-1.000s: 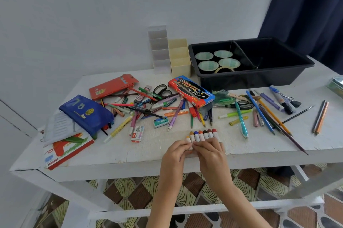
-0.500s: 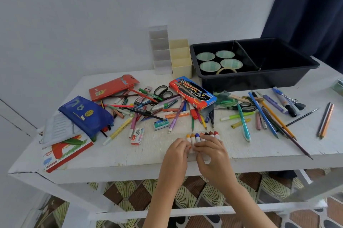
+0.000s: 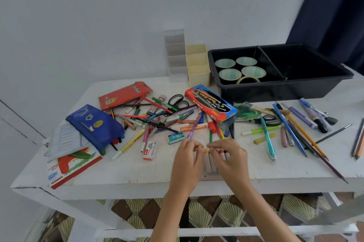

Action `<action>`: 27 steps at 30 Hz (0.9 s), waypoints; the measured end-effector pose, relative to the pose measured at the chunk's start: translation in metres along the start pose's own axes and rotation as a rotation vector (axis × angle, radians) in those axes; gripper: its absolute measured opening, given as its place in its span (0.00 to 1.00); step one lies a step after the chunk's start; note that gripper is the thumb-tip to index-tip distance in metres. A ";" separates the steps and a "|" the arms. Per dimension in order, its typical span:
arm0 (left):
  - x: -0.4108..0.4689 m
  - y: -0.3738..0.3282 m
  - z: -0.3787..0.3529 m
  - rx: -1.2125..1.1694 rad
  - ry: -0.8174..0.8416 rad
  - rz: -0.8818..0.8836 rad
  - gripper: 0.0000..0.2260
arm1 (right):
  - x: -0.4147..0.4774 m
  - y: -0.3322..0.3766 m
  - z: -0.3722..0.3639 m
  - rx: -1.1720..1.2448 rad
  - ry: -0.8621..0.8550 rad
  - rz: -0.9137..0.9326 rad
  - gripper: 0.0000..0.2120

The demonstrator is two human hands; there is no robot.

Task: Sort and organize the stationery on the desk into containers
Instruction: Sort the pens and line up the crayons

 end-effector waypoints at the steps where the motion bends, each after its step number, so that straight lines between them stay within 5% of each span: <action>1: 0.003 0.005 0.005 0.001 -0.030 0.021 0.05 | 0.005 0.002 -0.007 -0.024 0.018 -0.006 0.08; 12: 0.062 0.066 0.048 0.200 -0.163 0.056 0.07 | 0.063 0.019 -0.095 -0.359 0.256 0.104 0.08; 27: 0.105 0.109 0.023 0.590 0.127 0.111 0.12 | 0.080 -0.004 -0.133 -0.880 0.411 0.082 0.20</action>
Point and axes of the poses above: each hand's wrist, its own x-axis towards the middle knuckle, its own z-axis out of the back of the hand, y = z × x, the point moved 10 cm from there along x, towards the middle knuckle, and after that the axes turned 10 degrees about -z, right-handed, at the moved point
